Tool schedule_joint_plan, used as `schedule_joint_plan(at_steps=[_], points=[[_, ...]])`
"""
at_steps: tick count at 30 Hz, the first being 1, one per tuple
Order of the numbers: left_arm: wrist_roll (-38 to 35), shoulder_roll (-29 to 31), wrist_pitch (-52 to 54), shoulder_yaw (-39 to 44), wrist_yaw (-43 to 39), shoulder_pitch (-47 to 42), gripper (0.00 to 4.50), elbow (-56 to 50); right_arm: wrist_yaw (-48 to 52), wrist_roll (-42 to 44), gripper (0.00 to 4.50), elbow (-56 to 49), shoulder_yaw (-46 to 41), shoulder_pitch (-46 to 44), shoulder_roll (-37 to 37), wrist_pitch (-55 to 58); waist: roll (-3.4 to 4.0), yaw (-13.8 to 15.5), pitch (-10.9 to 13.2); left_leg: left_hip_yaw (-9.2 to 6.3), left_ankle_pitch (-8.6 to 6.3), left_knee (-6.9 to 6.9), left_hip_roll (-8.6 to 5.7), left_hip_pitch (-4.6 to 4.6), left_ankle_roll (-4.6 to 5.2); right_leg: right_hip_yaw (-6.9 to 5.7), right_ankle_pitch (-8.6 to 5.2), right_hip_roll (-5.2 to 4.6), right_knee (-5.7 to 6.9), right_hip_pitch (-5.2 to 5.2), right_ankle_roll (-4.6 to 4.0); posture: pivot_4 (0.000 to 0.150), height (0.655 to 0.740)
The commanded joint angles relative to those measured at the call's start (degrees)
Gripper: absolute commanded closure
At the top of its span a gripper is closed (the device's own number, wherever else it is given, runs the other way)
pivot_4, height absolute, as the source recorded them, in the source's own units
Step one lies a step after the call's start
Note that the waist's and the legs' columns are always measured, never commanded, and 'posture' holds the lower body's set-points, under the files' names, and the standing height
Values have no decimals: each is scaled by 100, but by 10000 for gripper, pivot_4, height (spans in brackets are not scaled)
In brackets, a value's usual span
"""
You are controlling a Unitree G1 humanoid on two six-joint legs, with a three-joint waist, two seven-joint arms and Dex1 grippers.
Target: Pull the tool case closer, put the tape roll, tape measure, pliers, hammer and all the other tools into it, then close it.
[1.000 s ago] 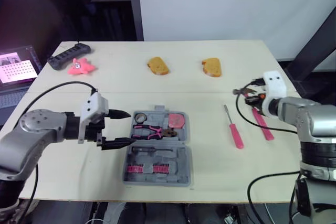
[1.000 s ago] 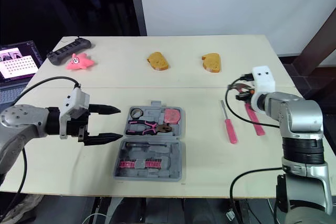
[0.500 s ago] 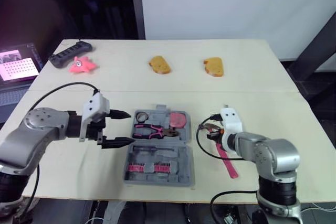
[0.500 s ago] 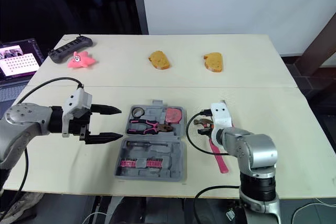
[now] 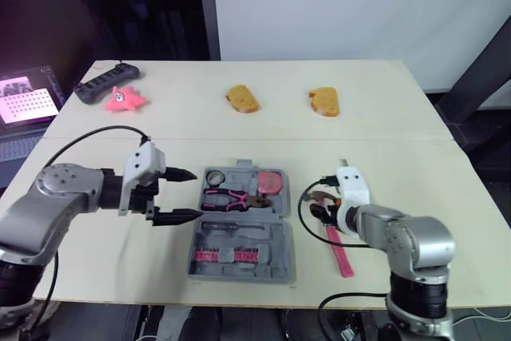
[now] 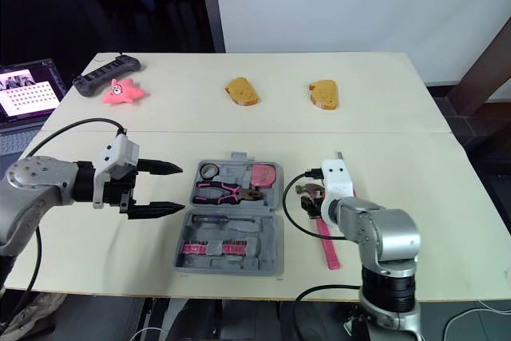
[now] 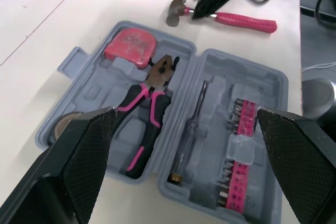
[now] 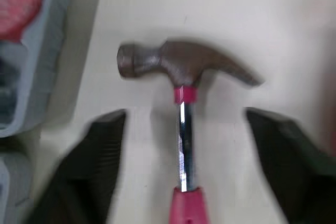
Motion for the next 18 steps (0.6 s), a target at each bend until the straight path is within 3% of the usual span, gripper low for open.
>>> schedule_joint_plan(at_steps=[1,4,6,8,10,14,18], points=[[-112,55,-73,332,5,88,0,-136,696,723,488,-74,-180,-590,-926,41,2,-2,1,1,0,0,0,0,0,1,0,-1,0,0,0,1500,7400],[-353,-21,48,517,93,322,0,-422,1619,1258,488,16,458,-1264,-2228,41,10,-7,6,6,0,1,0,0,0,4,0,-2,-1,-2,0,1500,7400],[-557,2,146,729,80,613,0,-645,2392,1258,488,-97,1358,-1340,-3347,-636,8,2,5,-3,-1,-5,4,2,2,-4,-2,3,-4,0,-1,1500,7400],[-633,53,133,994,62,959,0,-796,3328,143,488,-148,2480,-1069,-4658,-2868,1,20,2,-4,-8,-7,4,2,14,-8,-5,1,-10,3,-4,1500,7400],[-679,58,134,1217,97,1274,0,-925,4421,-850,488,283,3165,-961,-5364,-5225,2,12,4,-2,-9,-5,2,-13,17,-13,-8,-8,-25,-3,-1,1500,7400],[-634,-29,65,1414,227,1816,0,-1204,5631,-1960,488,1443,3955,-1532,-5298,-7669,-5,-70,8,27,-10,6,-1,-13,16,-7,-7,-22,-35,-2,6,1500,7400],[-691,-210,98,1487,537,2062,0,-1473,5644,-3596,488,2968,4701,-2400,-4595,-10976,-9,-66,11,29,-3,12,1,9,4,-5,5,-20,-24,9,-3,1500,7400]])
